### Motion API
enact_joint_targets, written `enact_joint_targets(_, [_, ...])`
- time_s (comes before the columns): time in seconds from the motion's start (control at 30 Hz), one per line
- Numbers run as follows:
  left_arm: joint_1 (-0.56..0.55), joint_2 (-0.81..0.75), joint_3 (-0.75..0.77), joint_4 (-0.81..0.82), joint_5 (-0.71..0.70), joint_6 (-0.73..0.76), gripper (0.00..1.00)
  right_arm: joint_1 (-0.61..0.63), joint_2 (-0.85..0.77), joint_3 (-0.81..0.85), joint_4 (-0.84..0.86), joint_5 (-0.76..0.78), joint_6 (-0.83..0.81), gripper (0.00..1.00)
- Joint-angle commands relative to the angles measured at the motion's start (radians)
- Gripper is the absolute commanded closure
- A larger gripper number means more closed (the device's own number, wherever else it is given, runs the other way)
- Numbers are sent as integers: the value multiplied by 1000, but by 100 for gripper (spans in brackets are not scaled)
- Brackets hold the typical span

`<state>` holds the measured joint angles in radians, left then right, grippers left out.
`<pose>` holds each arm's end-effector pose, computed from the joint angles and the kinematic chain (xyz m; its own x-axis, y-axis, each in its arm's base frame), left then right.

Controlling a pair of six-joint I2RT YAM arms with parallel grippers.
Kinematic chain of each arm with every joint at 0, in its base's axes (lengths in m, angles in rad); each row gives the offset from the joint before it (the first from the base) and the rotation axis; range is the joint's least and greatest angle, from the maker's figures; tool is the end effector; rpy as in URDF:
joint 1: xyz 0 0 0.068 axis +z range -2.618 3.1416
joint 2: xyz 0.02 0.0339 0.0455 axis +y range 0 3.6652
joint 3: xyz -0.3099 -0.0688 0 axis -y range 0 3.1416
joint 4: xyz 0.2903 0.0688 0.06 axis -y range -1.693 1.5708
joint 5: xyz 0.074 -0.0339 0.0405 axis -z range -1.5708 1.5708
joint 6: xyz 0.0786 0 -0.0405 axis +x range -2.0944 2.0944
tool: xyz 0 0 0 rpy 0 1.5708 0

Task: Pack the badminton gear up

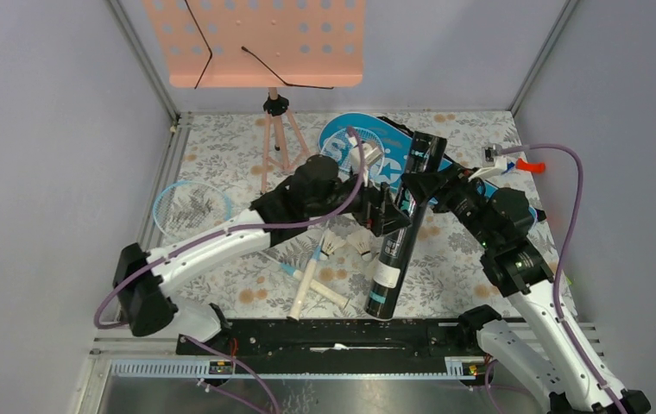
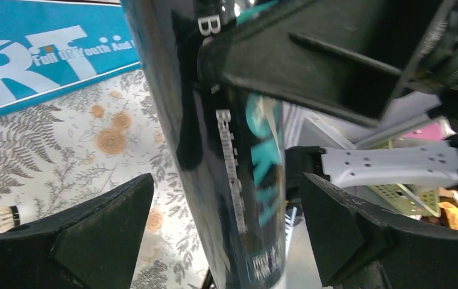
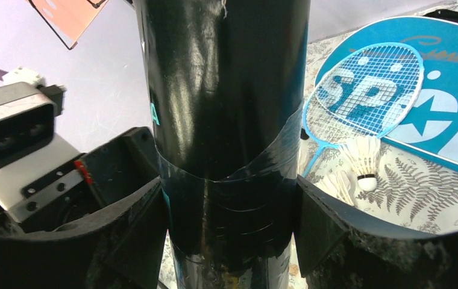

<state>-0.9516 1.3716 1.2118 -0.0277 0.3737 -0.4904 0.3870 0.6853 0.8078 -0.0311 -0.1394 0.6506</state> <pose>0.2084 -0.3419 0.4029 -0.5505 0.0170 -0.8346 0.8015 0.2905 -0.5228 0.1923 0.0901 0.4185 -0.2367 0.5512 -0.8001 -0.4506 0.6673 0.5930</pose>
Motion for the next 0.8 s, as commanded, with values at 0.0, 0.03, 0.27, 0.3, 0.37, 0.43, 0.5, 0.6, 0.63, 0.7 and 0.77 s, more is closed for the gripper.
enact_joint_targets(0.0, [-15, 99, 130, -68, -91, 90, 1, 18, 20, -3, 157, 27, 57, 64])
enact_joint_targets(0.03, [-21, 122, 148, -77, -120, 101, 1, 21, 25, -7, 169, 25, 59, 64])
enact_joint_targets(0.27, [-38, 225, 234, -157, -177, 139, 9, 30, 14, -46, 215, 48, 65, 63])
enact_joint_targets(0.3, [-38, 224, 221, -147, -179, 142, 17, 30, 4, -52, 209, 56, 66, 63])
enact_joint_targets(0.37, [-38, 210, 196, -134, -185, 162, 41, 30, -19, -67, 191, 58, 60, 58])
enact_joint_targets(0.43, [-38, 184, 166, -132, -209, 198, 57, 30, -47, -82, 157, 47, 56, 52])
enact_joint_targets(0.5, [-38, 136, 122, -120, -242, 255, 63, 30, -76, -88, 108, 14, 43, 40])
enact_joint_targets(0.6, [-38, 52, 38, -103, -323, 384, 70, 30, -117, -82, -10, -112, -8, 16])
enact_joint_targets(0.63, [-38, 20, 9, -108, -337, 463, 70, 30, -133, -78, -55, -181, -31, 8])
enact_joint_targets(0.7, [-38, -46, -48, -124, -366, 613, 70, 30, -175, -71, -156, -266, -87, 1])
enact_joint_targets(0.77, [-38, -109, -104, -118, -428, 719, 72, 30, -229, -58, -220, -265, -110, 0])
